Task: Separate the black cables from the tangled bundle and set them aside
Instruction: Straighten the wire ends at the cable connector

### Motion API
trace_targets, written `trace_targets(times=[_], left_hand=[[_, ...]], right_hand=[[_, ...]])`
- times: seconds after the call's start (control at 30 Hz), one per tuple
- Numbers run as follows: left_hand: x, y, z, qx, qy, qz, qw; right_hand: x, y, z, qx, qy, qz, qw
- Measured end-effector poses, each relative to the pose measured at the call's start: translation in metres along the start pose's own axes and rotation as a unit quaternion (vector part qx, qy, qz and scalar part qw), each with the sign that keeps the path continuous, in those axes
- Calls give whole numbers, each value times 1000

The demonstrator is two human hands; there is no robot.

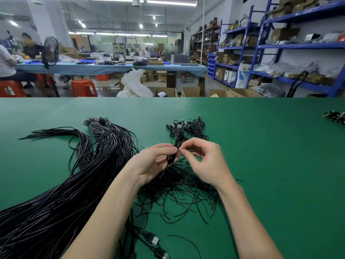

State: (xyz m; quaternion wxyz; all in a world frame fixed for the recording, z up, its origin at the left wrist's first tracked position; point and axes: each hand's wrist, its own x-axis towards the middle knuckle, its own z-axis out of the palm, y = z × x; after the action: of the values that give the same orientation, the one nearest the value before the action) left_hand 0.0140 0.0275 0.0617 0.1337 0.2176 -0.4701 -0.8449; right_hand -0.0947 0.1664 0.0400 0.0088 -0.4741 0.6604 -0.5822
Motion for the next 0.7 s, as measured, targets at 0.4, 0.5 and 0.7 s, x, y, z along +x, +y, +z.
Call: trace_targets(times=[0.4,0.5,0.7], left_hand=[[4,-10,-3,-59,-10,-32,998],[6,-12,1,-11,5,15,1000],[7,-13,1,13,22,57,998]], right_hand=[[2,-2,-6,-41,-29,42,998],[4,-3,-6,-65,-17,62,996],[5,-7,-4,-99,25,29,994]])
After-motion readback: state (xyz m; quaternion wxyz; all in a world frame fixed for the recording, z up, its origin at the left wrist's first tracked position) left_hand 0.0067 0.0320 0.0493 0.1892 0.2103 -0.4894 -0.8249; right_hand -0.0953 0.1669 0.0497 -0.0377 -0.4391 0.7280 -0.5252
